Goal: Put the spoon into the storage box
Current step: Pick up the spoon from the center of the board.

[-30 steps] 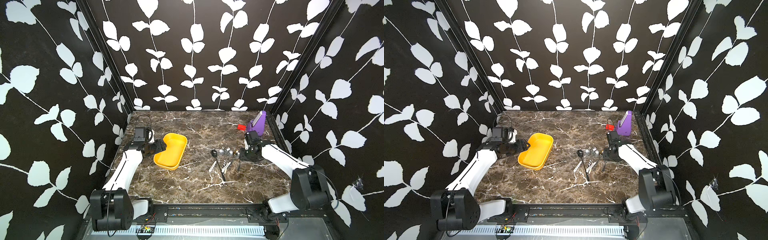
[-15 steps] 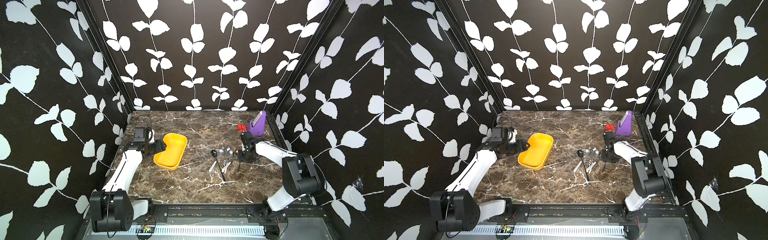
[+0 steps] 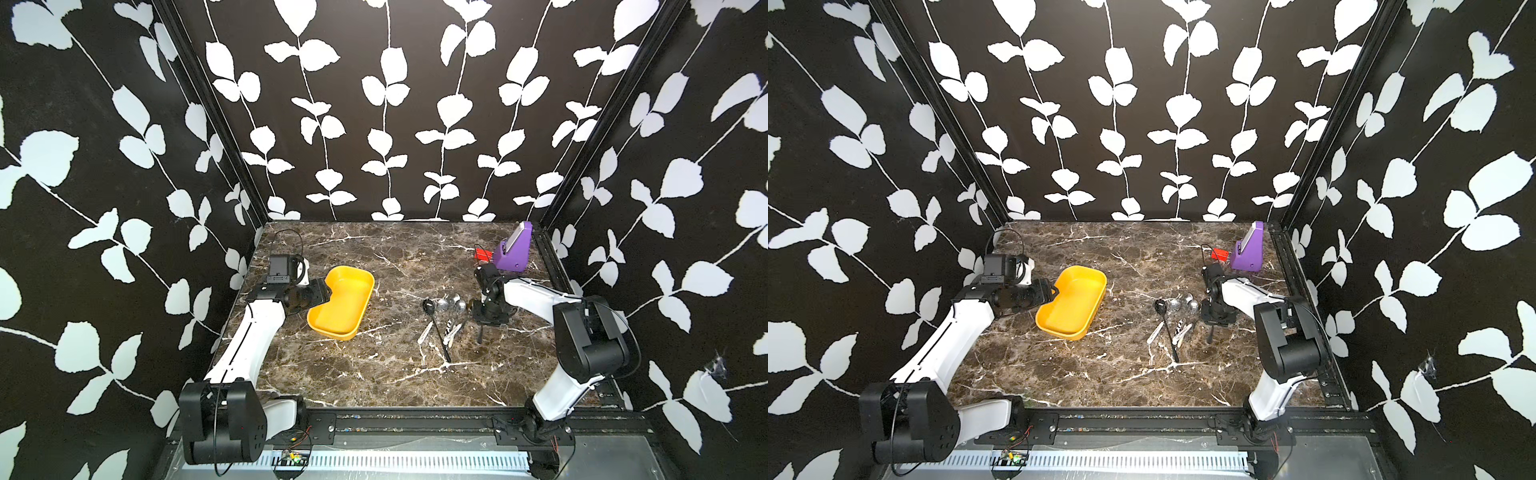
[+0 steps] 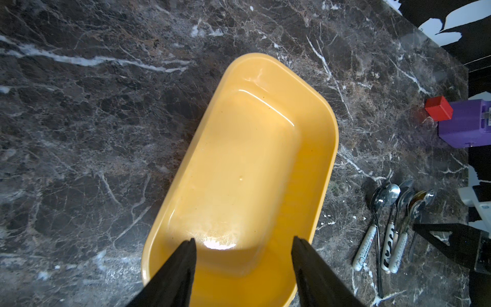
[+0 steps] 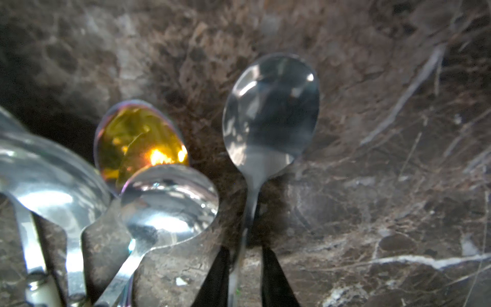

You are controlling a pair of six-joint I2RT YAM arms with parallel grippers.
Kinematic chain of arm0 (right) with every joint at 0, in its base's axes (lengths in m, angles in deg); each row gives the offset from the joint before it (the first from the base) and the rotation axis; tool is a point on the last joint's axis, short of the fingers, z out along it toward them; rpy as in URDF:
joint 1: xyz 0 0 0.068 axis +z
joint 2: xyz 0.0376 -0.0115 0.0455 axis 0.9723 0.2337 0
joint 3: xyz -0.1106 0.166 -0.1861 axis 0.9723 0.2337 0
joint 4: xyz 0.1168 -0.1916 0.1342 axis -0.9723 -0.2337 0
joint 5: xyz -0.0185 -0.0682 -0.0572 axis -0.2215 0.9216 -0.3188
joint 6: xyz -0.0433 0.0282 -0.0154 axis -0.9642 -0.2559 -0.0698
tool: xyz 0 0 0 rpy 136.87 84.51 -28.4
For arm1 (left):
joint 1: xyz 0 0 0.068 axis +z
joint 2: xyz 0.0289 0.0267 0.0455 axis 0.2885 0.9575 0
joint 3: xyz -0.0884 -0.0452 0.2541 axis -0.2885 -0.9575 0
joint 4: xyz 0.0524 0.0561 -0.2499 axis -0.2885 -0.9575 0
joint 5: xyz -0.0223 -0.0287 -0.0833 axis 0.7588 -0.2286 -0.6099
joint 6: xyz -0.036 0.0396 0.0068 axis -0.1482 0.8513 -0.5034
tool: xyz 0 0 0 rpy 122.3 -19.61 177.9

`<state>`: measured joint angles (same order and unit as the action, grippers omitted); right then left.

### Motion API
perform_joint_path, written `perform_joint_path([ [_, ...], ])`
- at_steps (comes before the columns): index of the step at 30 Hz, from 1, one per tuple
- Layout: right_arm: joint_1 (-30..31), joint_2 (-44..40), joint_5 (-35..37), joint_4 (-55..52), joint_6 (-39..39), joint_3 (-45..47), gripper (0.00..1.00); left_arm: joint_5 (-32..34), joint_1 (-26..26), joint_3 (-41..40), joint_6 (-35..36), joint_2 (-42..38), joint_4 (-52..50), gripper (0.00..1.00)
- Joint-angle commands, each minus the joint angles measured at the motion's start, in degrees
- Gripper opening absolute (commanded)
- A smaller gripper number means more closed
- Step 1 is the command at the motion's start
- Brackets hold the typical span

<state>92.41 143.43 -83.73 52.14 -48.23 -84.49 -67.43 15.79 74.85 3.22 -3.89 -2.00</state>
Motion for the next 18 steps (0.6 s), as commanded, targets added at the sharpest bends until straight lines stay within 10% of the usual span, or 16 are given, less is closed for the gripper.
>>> perform_joint_path([
  [1,0.27,1.99,0.89,-0.13,0.70,-0.93,0.19,0.16,-0.05,-0.20,0.37,-0.44,-1.74,0.63],
  [18,-2.19,-5.20,-0.83,2.48,-1.14,-0.52,0.00,-4.59,-0.07,0.99,-0.68,-1.87,-2.22,0.61],
])
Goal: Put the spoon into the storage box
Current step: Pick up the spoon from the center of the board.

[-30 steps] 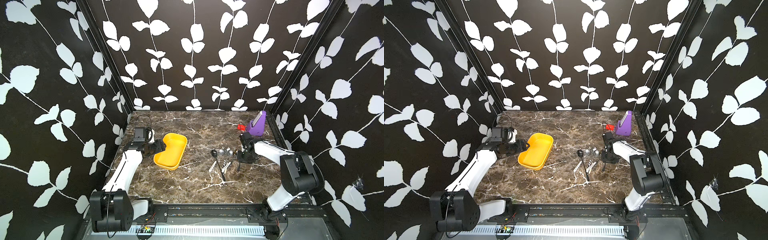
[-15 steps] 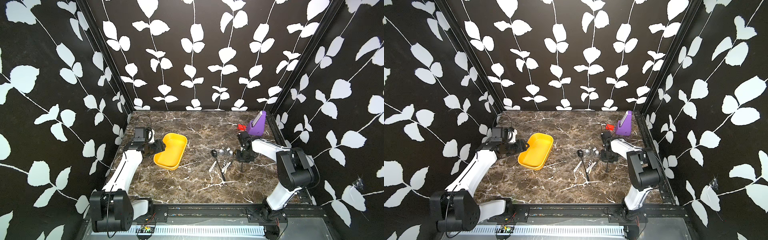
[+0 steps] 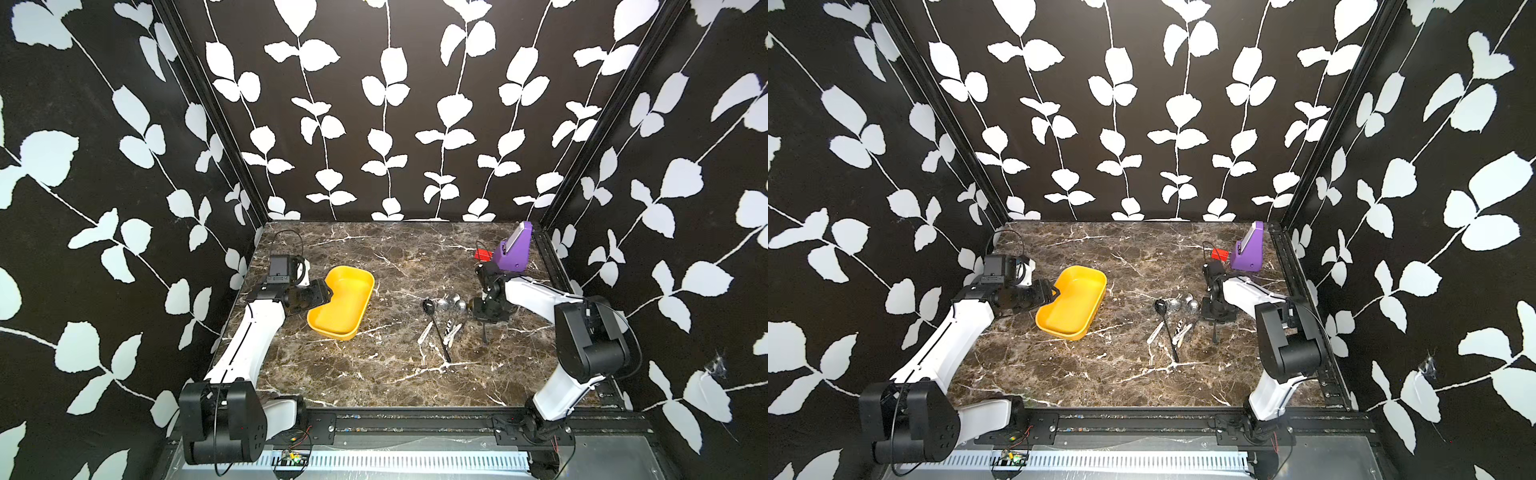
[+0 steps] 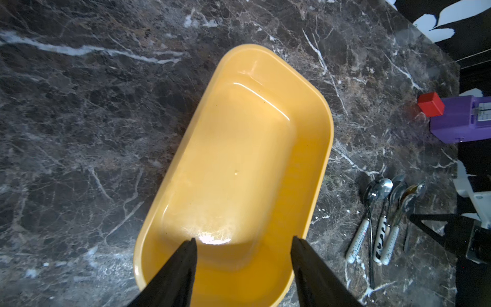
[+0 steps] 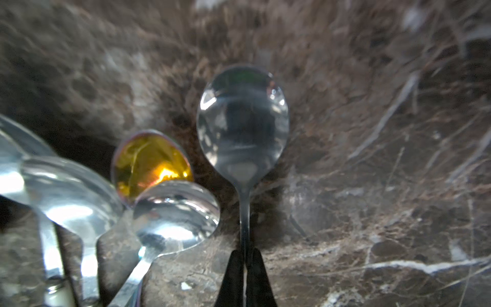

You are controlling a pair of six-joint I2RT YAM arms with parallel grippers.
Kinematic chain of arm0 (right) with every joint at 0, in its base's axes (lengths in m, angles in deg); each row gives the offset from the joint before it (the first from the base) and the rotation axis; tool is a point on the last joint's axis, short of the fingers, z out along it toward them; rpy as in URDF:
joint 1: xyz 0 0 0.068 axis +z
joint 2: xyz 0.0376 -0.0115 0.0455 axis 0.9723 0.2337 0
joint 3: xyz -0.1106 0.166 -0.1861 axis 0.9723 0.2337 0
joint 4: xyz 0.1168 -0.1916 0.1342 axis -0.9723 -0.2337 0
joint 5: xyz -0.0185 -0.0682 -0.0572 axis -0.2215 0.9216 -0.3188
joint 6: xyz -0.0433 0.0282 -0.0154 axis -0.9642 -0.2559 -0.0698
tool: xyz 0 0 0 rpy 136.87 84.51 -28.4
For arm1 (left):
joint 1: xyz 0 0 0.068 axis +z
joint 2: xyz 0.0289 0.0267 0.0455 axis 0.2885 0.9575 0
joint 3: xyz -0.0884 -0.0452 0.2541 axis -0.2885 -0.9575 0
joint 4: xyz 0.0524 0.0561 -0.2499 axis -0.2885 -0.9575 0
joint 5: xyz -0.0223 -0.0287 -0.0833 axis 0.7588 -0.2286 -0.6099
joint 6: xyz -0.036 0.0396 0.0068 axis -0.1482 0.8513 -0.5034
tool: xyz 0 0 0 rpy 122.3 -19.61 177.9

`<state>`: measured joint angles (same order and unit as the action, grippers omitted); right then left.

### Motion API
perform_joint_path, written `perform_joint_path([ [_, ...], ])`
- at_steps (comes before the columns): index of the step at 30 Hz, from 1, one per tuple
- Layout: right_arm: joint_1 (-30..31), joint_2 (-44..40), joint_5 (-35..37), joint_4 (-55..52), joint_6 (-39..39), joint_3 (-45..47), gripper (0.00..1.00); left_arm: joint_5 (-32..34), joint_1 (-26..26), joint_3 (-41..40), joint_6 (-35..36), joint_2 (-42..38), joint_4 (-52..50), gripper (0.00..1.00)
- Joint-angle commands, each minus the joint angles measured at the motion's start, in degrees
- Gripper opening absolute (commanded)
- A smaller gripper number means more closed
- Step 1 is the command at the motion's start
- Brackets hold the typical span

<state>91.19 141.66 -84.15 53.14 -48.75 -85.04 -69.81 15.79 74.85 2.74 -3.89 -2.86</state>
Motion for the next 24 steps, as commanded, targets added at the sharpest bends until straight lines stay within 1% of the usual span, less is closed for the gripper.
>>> perform_joint_path([
  [1,-1.18,-4.23,-0.35,1.74,-0.52,0.37,0.00,-2.52,-0.06,1.12,-0.20,-2.11,-1.39,0.61],
  [4,-1.60,-4.61,-0.95,1.46,-0.59,0.55,0.00,-3.73,-0.06,1.38,-0.46,-2.70,-1.17,0.60],
  [5,-1.68,-6.51,-1.31,1.23,-0.53,0.57,0.00,-4.55,0.01,1.47,-0.54,-2.87,-0.91,0.60],
  [9,-1.69,-8.98,-1.96,1.14,0.58,0.23,0.00,-7.32,-0.08,1.60,-0.90,-3.19,-0.05,0.59],
  [14,-1.30,-10.63,-5.74,-0.59,2.55,-3.22,0.00,-8.36,-0.04,0.61,-0.68,-3.85,1.62,0.59],
  [19,0.80,-10.75,-8.60,-1.79,4.47,-7.52,0.00,-4.40,-0.08,-0.13,-0.99,-2.64,1.77,0.60],
  [21,1.44,-10.62,-10.42,-1.44,5.59,-8.46,0.00,-0.12,0.00,1.23,-0.52,-1.73,0.78,0.62],
  [23,2.07,-10.29,-11.21,-1.50,6.14,-9.46,0.00,5.54,0.08,3.01,-0.26,0.29,-0.33,0.68],
  [24,2.32,-10.27,-11.12,-1.50,6.18,-9.61,0.00,6.48,0.09,3.81,-0.29,1.72,-0.36,0.70],
])
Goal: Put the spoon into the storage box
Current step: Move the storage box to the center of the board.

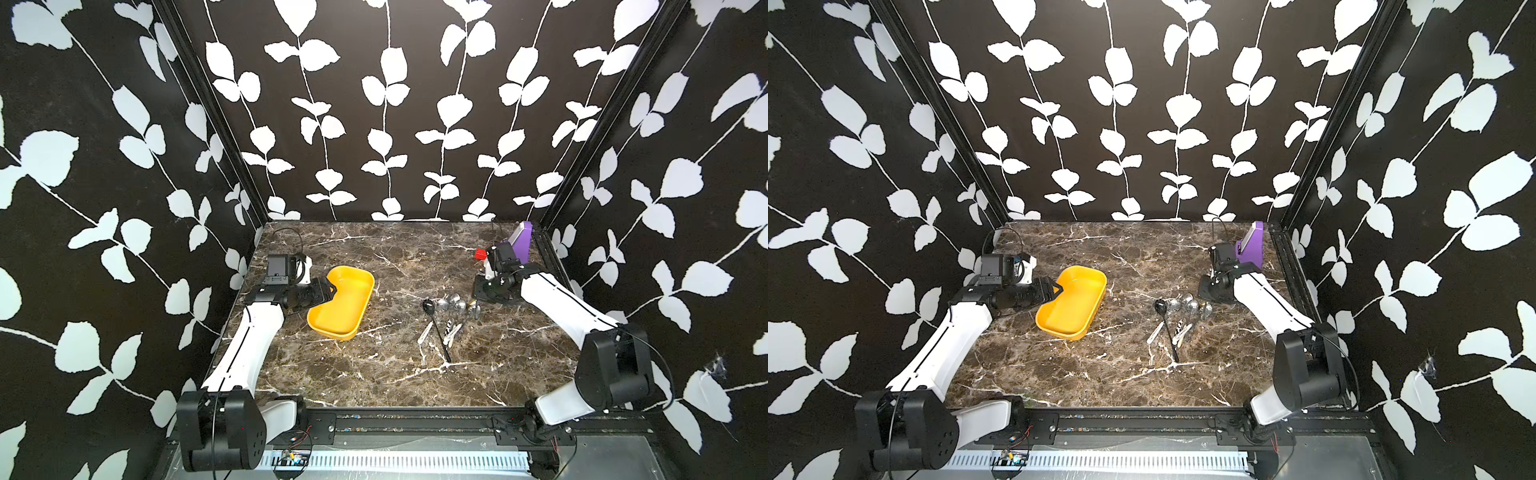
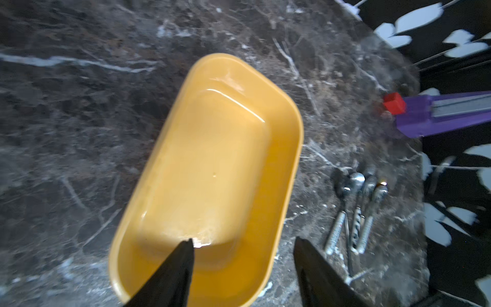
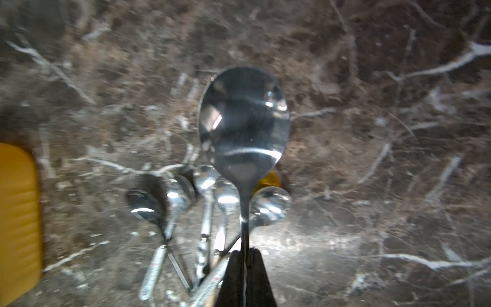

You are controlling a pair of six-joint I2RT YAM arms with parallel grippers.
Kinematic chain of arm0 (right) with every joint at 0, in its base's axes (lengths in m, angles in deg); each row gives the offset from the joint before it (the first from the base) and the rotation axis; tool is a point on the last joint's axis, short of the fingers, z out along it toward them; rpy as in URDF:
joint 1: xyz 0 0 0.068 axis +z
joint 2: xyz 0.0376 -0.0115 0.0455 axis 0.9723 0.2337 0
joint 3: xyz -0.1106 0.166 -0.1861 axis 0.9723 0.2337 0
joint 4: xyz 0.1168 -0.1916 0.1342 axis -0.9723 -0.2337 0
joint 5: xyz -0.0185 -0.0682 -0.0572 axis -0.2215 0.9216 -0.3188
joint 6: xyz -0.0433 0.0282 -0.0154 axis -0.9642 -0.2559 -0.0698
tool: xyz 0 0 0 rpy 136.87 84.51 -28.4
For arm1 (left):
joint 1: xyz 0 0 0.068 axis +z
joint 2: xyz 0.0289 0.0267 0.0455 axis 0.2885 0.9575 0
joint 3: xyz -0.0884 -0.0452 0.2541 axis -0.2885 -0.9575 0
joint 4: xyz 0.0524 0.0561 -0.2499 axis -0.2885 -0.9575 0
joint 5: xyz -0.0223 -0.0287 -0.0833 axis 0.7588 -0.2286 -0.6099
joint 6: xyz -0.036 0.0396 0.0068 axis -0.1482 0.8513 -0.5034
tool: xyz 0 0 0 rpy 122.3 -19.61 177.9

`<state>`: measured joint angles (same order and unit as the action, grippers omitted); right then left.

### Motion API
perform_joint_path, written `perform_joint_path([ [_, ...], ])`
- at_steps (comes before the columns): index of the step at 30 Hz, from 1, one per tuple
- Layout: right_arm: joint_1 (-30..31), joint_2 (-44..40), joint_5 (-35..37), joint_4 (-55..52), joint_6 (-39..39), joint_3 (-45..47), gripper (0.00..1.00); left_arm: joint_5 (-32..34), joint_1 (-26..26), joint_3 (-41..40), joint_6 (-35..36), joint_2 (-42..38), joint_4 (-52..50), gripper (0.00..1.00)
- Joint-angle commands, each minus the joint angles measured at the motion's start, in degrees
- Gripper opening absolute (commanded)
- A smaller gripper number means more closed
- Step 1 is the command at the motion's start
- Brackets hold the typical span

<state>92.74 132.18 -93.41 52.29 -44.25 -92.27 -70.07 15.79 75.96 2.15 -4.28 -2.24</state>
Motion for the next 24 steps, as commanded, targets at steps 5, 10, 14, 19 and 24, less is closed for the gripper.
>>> perform_joint_path([
  [5,1.03,-1.94,-1.80,-0.56,1.68,-2.04,0.00,7.14,0.27,5.54,-0.39,11.76,-1.13,0.72],
  [10,0.99,-3.23,-2.34,-0.81,1.53,-0.90,0.00,5.76,0.22,5.06,-0.35,17.08,2.27,0.70],
  [14,1.00,-3.91,-2.14,-0.76,1.31,0.05,0.00,0.04,-0.42,4.22,-0.97,19.36,5.05,0.67],
  [19,0.98,-3.98,-2.64,-0.55,1.43,0.49,0.00,-1.27,-2.95,2.67,-1.75,18.93,6.97,0.66],
  [24,0.98,-3.69,-2.99,-0.42,1.47,0.52,0.00,-1.59,-6.52,2.12,-3.17,20.13,8.63,0.66],
])
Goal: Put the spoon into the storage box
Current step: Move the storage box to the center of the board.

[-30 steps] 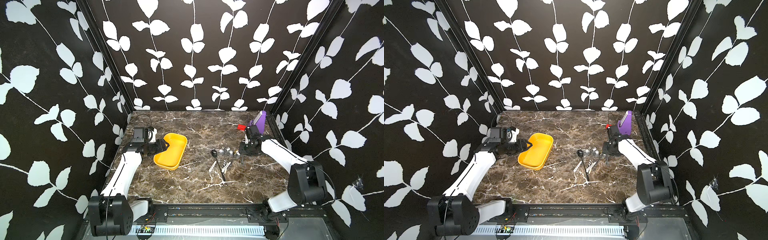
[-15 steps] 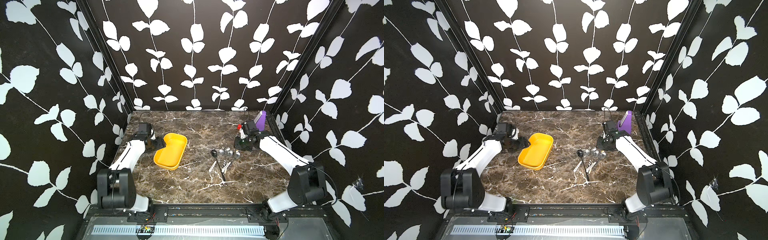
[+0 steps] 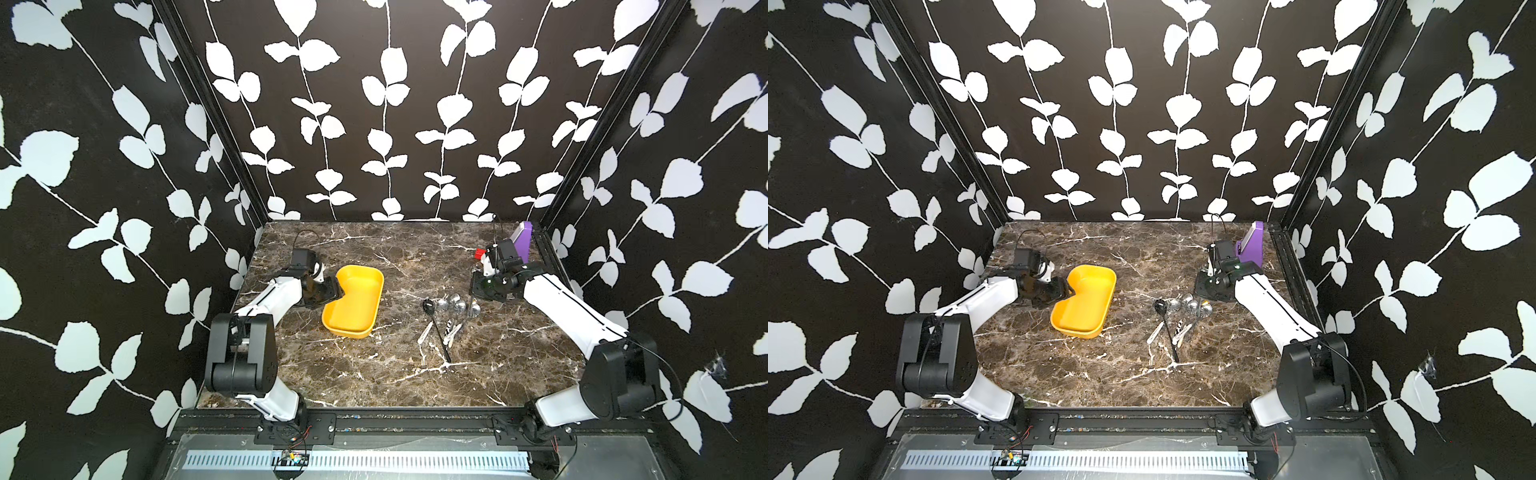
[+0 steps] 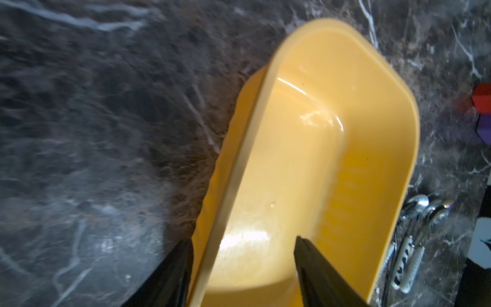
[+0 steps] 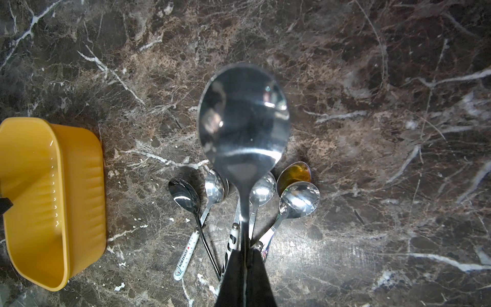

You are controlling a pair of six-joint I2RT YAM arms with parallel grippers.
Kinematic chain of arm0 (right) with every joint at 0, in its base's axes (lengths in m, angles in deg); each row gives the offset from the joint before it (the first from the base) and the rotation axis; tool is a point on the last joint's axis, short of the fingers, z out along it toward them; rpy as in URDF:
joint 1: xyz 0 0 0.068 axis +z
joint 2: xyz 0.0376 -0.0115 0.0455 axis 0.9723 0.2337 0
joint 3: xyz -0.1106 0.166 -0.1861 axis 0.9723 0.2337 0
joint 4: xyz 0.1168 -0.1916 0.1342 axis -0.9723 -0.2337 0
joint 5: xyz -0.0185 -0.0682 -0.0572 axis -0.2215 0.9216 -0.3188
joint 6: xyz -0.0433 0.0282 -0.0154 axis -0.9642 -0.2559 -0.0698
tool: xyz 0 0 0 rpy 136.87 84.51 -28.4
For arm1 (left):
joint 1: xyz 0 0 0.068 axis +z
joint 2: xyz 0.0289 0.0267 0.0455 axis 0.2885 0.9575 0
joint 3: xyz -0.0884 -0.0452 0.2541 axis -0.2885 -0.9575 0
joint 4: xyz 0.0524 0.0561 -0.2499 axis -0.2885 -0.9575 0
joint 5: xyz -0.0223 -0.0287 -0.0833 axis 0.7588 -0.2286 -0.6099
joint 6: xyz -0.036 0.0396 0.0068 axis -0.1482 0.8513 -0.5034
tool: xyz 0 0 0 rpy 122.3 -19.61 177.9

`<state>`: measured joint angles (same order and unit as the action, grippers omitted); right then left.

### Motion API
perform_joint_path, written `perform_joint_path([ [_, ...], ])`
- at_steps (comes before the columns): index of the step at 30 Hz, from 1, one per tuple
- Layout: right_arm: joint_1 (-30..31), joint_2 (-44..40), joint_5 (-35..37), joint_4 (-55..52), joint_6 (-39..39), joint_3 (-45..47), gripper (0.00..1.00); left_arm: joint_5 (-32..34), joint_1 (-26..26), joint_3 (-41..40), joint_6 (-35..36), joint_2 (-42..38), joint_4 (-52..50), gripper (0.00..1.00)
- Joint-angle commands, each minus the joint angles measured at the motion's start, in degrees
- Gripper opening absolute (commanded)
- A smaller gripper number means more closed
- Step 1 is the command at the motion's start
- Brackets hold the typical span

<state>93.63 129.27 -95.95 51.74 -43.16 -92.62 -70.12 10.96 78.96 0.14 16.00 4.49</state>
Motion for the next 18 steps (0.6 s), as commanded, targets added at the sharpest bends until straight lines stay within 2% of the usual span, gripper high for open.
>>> perform_joint_path([
  [1,0.10,-0.91,-0.48,0.16,0.39,0.80,0.00,-1.54,-2.40,-0.79,-1.72,0.13,2.29,0.66],
  [8,0.17,-1.06,-1.60,-0.35,0.55,0.52,0.00,-2.29,-6.21,-0.17,-3.52,1.10,4.67,0.66],
  [13,1.99,0.66,-2.11,-1.78,0.55,-2.42,0.00,-2.35,-6.65,0.43,-3.28,0.23,3.45,0.67],
  [18,7.43,5.71,-3.13,-3.17,1.86,-11.62,0.00,4.73,-6.19,2.97,-1.58,-5.29,-2.79,0.76],
])
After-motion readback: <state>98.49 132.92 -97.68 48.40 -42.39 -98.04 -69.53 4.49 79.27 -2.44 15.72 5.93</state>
